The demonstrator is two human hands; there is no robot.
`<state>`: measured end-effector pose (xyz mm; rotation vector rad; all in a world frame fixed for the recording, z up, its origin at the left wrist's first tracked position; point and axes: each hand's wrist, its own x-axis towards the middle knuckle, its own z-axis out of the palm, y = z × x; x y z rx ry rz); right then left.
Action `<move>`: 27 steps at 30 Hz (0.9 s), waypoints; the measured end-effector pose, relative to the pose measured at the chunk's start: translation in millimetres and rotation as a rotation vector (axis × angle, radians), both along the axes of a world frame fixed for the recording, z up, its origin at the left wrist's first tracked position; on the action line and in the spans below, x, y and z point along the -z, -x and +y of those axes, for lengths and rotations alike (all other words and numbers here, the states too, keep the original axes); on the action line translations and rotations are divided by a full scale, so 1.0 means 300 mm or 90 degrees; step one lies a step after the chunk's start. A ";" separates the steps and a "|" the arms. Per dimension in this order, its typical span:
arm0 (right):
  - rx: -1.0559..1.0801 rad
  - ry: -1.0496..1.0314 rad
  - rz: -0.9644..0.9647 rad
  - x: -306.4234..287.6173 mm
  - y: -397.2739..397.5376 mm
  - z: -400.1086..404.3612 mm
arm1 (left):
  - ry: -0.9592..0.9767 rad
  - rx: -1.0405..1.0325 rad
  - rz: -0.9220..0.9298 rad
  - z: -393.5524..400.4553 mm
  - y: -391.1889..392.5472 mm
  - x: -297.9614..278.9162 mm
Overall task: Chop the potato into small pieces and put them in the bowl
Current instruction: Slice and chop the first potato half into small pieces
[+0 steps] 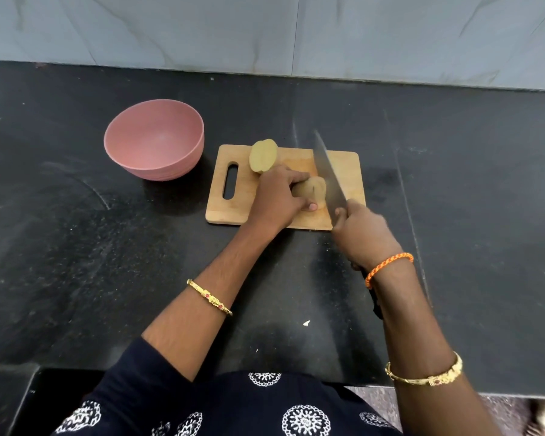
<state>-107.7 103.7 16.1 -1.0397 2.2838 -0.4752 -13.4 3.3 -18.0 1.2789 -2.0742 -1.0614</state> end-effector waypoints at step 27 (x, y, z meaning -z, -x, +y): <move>0.004 0.063 -0.052 -0.025 0.020 -0.003 | -0.047 0.003 -0.009 -0.004 -0.006 -0.026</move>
